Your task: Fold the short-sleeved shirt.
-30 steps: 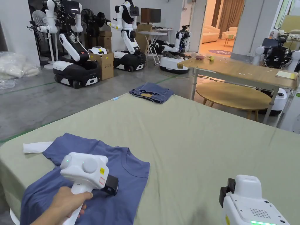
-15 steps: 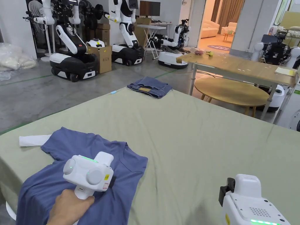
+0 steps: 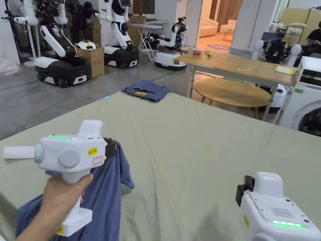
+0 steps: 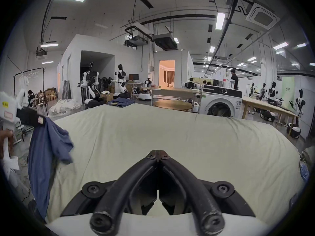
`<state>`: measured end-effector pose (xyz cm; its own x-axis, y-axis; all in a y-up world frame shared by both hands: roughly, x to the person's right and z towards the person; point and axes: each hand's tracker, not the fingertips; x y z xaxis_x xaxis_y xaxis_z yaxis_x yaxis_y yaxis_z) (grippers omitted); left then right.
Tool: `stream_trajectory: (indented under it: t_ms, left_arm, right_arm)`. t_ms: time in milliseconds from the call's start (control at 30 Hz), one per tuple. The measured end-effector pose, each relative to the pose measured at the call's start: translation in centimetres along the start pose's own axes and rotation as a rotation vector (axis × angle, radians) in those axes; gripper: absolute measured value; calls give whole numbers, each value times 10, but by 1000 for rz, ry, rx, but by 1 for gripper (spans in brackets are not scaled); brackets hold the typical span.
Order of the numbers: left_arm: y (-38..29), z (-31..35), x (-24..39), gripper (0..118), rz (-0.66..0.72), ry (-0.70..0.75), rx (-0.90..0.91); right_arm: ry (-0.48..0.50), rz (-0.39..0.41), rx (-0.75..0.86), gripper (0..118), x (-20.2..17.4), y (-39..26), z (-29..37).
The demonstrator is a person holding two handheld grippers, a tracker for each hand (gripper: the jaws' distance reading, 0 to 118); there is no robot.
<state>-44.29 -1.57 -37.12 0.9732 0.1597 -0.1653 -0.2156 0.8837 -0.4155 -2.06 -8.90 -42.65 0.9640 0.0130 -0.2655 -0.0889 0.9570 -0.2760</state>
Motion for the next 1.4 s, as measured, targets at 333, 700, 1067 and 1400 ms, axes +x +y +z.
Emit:
stream_trajectory:
  t_ms: [333, 700, 1067, 1400]
  left_arm:
    - [79, 33, 132, 0, -142, -247, 151]
    - [91, 6, 336, 0, -238, -612, 118]
    - [-23, -22, 511, 0, -376, -908, -116]
    - [-112, -39, 535, 26, -416, -929, -320]
  right_arm:
    - [-101, -36, 53, 0, 53, 13, 34]
    - [-323, -69, 94, 0, 154, 11, 99]
    - [-554, -134, 50, 0, 257, -18, 169]
    - [-603, -197, -43, 0, 289, -50, 186]
